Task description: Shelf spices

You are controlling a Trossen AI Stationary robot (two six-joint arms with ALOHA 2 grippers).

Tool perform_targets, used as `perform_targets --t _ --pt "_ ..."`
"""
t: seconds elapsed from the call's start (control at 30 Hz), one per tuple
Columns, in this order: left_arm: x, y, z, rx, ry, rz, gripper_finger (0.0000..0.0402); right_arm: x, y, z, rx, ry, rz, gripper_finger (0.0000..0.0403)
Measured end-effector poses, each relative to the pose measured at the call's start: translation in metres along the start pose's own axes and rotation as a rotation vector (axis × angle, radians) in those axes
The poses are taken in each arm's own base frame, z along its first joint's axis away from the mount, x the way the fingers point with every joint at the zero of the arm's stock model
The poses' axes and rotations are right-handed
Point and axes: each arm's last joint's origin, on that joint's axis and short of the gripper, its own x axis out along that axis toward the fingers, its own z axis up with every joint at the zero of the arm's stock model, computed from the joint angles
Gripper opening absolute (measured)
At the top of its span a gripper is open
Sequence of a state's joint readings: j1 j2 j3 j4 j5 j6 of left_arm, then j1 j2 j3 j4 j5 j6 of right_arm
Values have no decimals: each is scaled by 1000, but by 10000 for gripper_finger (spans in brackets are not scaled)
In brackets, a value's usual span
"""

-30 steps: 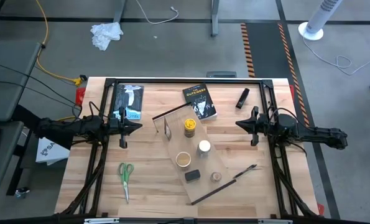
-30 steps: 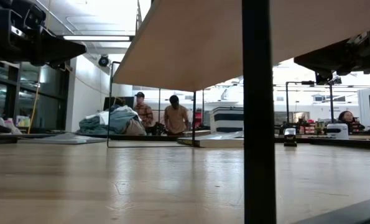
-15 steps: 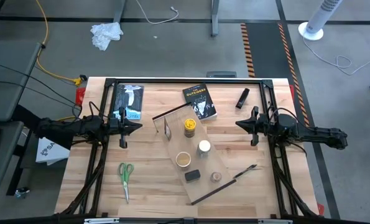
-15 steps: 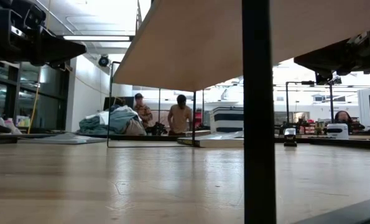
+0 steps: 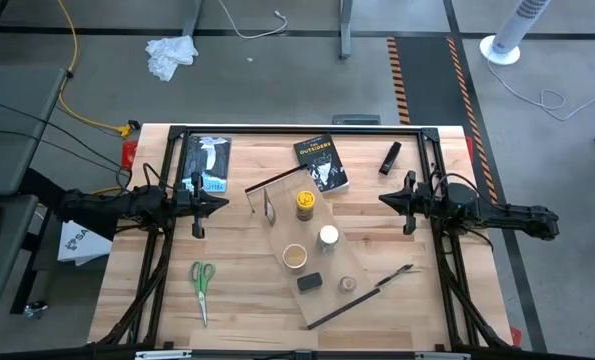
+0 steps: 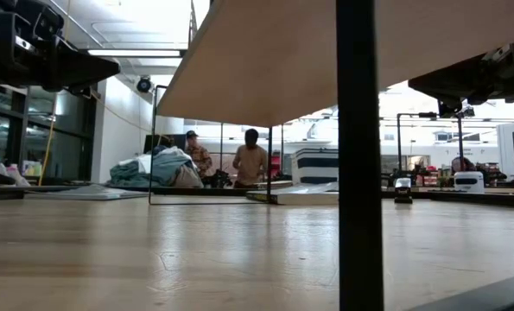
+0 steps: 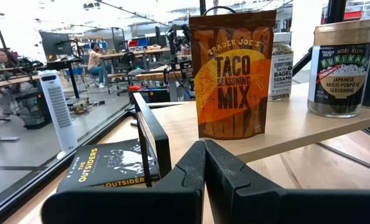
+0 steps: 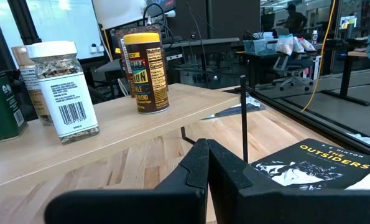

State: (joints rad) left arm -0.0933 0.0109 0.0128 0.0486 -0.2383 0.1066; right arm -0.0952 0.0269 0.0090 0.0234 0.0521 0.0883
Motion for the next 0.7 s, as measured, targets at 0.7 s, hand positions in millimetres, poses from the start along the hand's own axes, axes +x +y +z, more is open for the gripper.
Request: perform_targets --t 0.7 --pt "9 15 113 -246 -308 47 1 0 0 0 0 0 0 0"
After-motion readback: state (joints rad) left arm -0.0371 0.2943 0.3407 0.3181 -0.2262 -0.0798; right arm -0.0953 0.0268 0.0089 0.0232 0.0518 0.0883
